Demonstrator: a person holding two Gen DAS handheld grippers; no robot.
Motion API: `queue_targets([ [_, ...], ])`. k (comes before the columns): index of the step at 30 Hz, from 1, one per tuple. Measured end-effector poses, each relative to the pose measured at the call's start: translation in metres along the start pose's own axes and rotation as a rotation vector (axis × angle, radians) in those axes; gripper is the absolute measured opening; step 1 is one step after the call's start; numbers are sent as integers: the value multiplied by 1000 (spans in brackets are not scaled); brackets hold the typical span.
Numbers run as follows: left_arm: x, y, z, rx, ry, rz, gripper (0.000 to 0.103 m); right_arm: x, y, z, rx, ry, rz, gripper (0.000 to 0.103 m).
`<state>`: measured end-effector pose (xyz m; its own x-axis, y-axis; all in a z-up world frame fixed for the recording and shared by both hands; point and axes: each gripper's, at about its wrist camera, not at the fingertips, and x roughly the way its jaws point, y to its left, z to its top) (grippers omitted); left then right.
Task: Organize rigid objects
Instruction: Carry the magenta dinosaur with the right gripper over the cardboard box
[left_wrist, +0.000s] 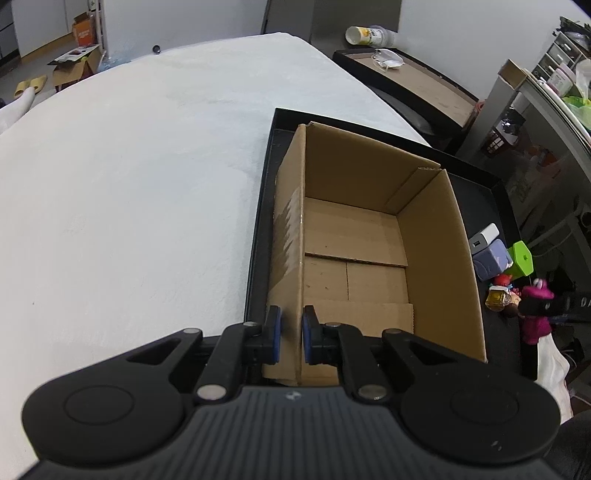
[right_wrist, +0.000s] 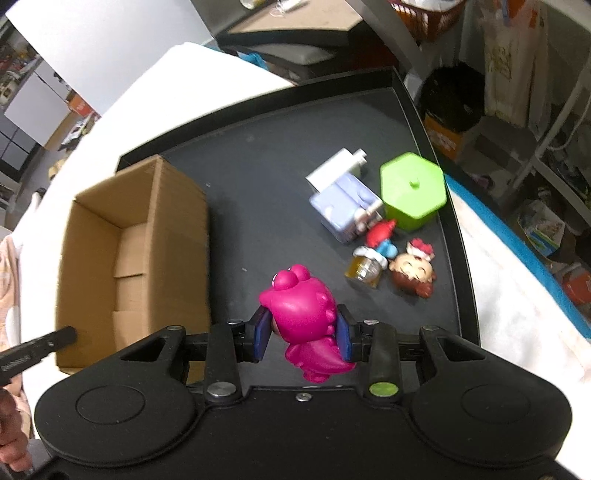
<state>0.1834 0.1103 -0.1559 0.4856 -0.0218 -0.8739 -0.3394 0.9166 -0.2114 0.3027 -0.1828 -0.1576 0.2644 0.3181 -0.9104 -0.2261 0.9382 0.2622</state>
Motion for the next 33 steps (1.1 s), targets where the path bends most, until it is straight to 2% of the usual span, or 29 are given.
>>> queue_targets([
  [6, 4, -1, 4, 38, -4, -8, 11, -18, 23, 8, -17, -41, 28, 36],
  [16, 4, 8, 5, 33, 2, -35, 11, -35, 57, 24, -57, -84, 51, 36],
  [33, 5, 9, 10, 48, 2, -55, 11, -22, 121, 49, -128, -97, 98, 36],
])
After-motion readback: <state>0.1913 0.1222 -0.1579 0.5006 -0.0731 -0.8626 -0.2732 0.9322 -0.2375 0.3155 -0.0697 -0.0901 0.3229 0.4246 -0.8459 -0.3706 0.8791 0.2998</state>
